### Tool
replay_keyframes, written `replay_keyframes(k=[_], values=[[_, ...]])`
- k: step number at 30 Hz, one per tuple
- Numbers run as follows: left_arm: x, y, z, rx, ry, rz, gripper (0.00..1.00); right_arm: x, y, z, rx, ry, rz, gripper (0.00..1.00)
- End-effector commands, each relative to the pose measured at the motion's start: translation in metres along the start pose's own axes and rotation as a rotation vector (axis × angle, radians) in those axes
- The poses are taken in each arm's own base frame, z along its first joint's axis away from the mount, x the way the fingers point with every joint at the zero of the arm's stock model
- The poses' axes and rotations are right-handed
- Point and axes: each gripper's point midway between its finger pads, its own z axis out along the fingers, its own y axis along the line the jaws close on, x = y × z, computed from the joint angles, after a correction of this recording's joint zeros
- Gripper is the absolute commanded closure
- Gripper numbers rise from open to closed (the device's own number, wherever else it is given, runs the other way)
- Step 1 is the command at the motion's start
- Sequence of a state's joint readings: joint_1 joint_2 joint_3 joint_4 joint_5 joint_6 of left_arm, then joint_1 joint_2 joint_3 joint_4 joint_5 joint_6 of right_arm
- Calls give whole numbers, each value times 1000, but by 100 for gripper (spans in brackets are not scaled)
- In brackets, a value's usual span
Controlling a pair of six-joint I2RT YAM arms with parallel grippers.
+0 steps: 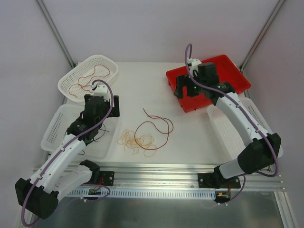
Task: Untangle the cables
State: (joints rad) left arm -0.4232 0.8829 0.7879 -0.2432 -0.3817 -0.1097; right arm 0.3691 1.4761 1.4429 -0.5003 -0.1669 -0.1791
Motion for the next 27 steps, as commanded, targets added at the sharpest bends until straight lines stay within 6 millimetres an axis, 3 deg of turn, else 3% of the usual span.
replay_keyframes(k=[1, 6, 12, 17, 27], values=[[-11, -2, -3, 24, -45, -35, 1, 50, 31, 0, -56, 133, -30, 1], [-12, -2, -3, 20, -47, -35, 1, 103, 62, 16, -80, 258, -113, 3], [-11, 0, -2, 12, -45, -31, 1, 157, 73, 44, -5, 377, -87, 1], [-10, -2, -1, 17, -38, -31, 1, 179, 54, 74, 136, 412, -72, 8], [-12, 0, -3, 14, -48, -29, 1, 214, 50, 101, 196, 478, 17, 30]])
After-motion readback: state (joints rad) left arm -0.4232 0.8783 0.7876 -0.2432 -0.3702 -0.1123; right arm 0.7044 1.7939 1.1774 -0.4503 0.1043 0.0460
